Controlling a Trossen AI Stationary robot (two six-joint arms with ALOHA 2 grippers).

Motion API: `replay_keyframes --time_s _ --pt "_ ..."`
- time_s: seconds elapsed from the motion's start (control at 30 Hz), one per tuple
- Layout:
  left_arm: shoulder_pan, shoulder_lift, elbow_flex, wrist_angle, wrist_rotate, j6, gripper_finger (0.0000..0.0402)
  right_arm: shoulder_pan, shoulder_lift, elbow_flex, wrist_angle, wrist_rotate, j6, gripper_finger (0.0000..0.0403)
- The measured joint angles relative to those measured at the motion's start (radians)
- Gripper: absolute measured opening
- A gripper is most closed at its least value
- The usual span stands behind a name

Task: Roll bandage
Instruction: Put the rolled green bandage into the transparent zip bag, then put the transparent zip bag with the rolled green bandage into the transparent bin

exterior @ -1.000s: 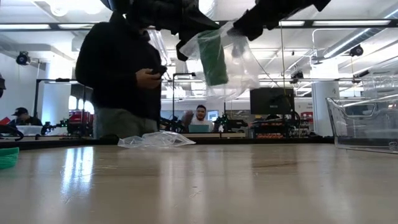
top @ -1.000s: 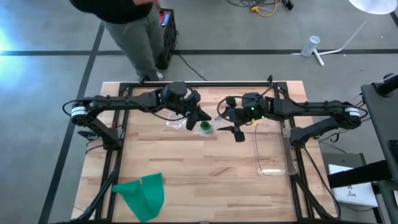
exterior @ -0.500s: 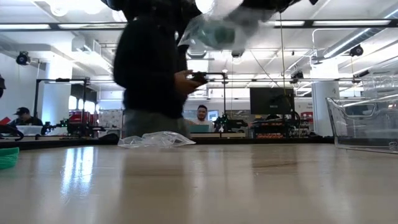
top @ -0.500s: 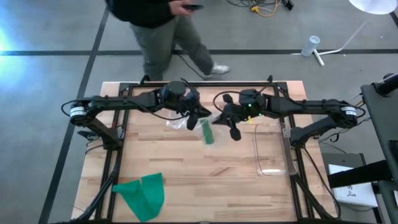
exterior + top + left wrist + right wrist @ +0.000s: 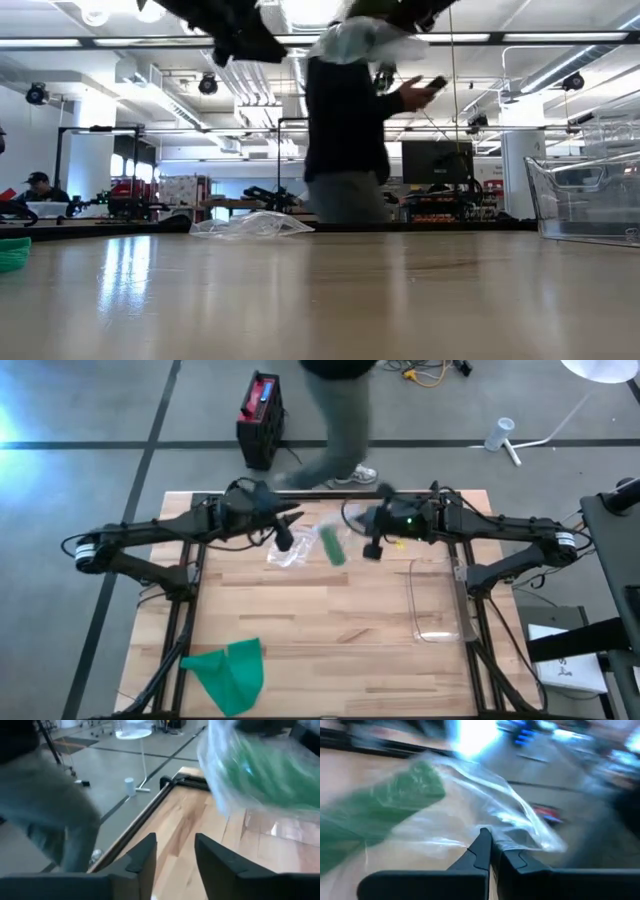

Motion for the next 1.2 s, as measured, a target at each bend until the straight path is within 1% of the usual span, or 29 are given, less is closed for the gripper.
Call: replay_keyframes --time_s 0.03,0.07,0.1,0.17,0.2,0.23,0.3,0.33,0.37,0.4,0.5,0.53,0.57,0.6,0.67,0.7,0.73,0.77,0.87,0.93,1.1,1.2 --pt "0.000 -0.020 -0.034 0.015 -0.001 -0.006 0.0127 -0.001 0.000 0.003 0.001 0.039 0.001 0.0000" --pt "0.001 -0.042 -0.071 0.034 -0.001 -0.014 0.0134 -0.001 0.000 0.006 0.002 0.022 0.001 0.0000" --pt "0.001 -0.066 -0.108 0.052 -0.002 -0.024 0.0142 0.000 0.000 0.008 0.002 -0.046 -0.005 0.0000" --pt "-0.001 -0.107 -0.178 0.096 0.001 -0.039 0.0157 0.004 0.000 0.011 0.003 -0.222 -0.021 0.0000" --pt "-0.001 -0.125 -0.210 0.135 0.005 -0.042 0.0164 0.005 0.000 0.013 0.002 -0.244 -0.023 0.0000" --pt "-0.003 -0.142 -0.243 0.161 0.006 -0.044 0.0171 0.006 0.001 0.016 0.002 -0.204 -0.023 0.0000" --pt "-0.003 -0.165 -0.304 0.215 0.015 -0.045 0.0183 0.002 0.000 0.021 0.014 0.033 -0.023 0.0000" --pt "-0.002 -0.174 -0.330 0.259 0.036 -0.047 0.0189 0.000 0.000 0.021 0.014 0.130 -0.022 0.0000" --pt "-0.002 -0.181 -0.357 0.303 0.059 -0.049 0.0195 -0.002 0.000 0.020 0.013 0.148 -0.020 0.0000" --pt "-0.002 -0.188 -0.382 0.347 0.086 -0.053 0.0200 -0.001 -0.001 0.020 0.017 0.082 -0.019 0.0000" --pt "-0.003 -0.180 -0.452 0.498 0.182 -0.059 0.0214 0.010 -0.006 0.020 0.041 -0.354 -0.018 0.0000" --pt "-0.003 -0.175 -0.474 0.543 0.221 -0.067 0.0218 0.012 -0.004 0.020 0.055 -0.427 -0.024 0.0000" --pt "-0.003 -0.163 -0.494 0.586 0.260 -0.081 0.0222 0.012 -0.003 0.020 0.065 -0.429 -0.023 0.0000" --pt "-0.003 -0.147 -0.511 0.641 0.297 -0.094 0.0225 0.008 -0.003 0.020 0.066 -0.369 -0.016 0.0000" --pt "-0.010 -0.117 -0.544 0.719 0.348 -0.113 0.0229 0.004 -0.001 0.014 0.054 -0.153 0.002 0.0000" --pt "-0.018 -0.097 -0.555 0.751 0.353 -0.116 0.0230 0.004 0.003 0.012 0.047 -0.061 0.004 0.0000" --pt "-0.026 -0.077 -0.561 0.791 0.354 -0.115 0.0231 0.004 0.008 0.012 0.043 -0.018 0.004 0.0000" --pt "-0.033 -0.061 -0.569 0.829 0.356 -0.111 0.0231 0.005 0.010 0.012 0.036 -0.020 0.004 0.0000" --pt "-0.050 -0.001 -0.573 0.937 0.358 -0.095 0.0230 0.007 0.010 0.011 0.017 -0.104 0.026 0.0000" --pt "-0.051 0.040 -0.570 0.991 0.358 -0.083 0.0229 0.007 0.010 0.011 0.023 -0.114 0.041 0.0000" --pt "-0.052 0.133 -0.506 0.996 0.337 -0.033 0.0234 0.006 0.010 0.011 0.029 -0.114 0.042 0.0000" --pt "-0.060 0.183 -0.471 0.980 0.318 0.069 0.0238 0.007 0.009 0.011 0.023 -0.115 0.042 0.0000"
